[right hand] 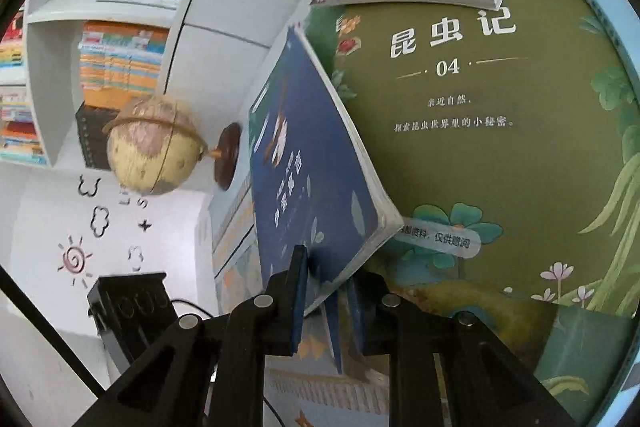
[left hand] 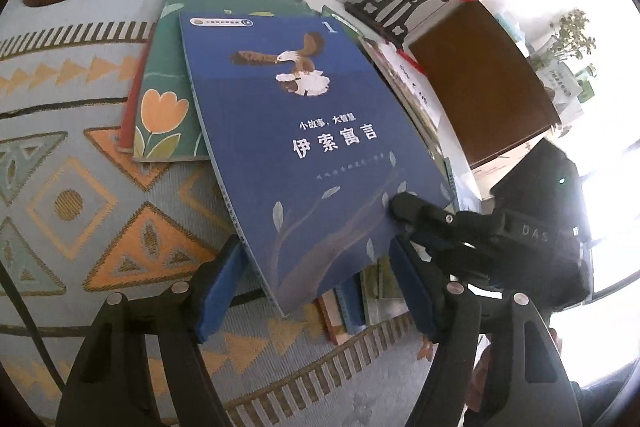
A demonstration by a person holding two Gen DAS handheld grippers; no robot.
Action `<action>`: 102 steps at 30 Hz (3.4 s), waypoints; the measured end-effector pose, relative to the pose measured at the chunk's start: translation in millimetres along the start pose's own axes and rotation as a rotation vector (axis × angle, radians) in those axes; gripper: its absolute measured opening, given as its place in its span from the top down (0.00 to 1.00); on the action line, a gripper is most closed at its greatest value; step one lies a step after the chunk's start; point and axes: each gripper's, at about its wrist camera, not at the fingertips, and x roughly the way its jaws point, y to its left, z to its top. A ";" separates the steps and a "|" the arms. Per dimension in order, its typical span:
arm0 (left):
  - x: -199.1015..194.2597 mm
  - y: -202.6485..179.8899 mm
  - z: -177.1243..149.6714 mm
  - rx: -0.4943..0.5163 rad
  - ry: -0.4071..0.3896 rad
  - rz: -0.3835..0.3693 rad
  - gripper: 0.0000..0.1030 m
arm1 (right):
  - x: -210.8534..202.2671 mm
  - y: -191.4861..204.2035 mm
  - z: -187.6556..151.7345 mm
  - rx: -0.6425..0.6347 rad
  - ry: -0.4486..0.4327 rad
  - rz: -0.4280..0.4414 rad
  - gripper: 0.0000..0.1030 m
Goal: Organize books
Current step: 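Pull the blue book out of the pile with the right gripper, then carry the blue book beside the pile and open the right gripper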
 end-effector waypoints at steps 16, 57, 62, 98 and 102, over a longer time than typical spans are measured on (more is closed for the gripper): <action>-5.4 20.3 5.3 -0.031 0.016 -0.010 0.32 | -18.0 43.2 -21.4 -0.391 0.163 -0.324 0.81; 11.7 -38.9 -2.6 0.262 -0.070 0.240 0.39 | 6.3 53.8 5.0 -0.530 0.091 -0.192 0.73; -0.4 -58.0 -6.6 0.350 -0.119 0.297 0.39 | 7.0 76.2 -16.1 -0.681 0.059 -0.305 0.73; -260.9 28.8 -55.4 0.280 -0.368 0.462 0.39 | 49.5 285.6 -180.9 -1.036 0.053 -0.003 0.73; -257.6 83.4 -48.1 0.226 -0.351 0.409 0.39 | 96.1 294.5 -191.8 -1.013 0.085 -0.033 0.73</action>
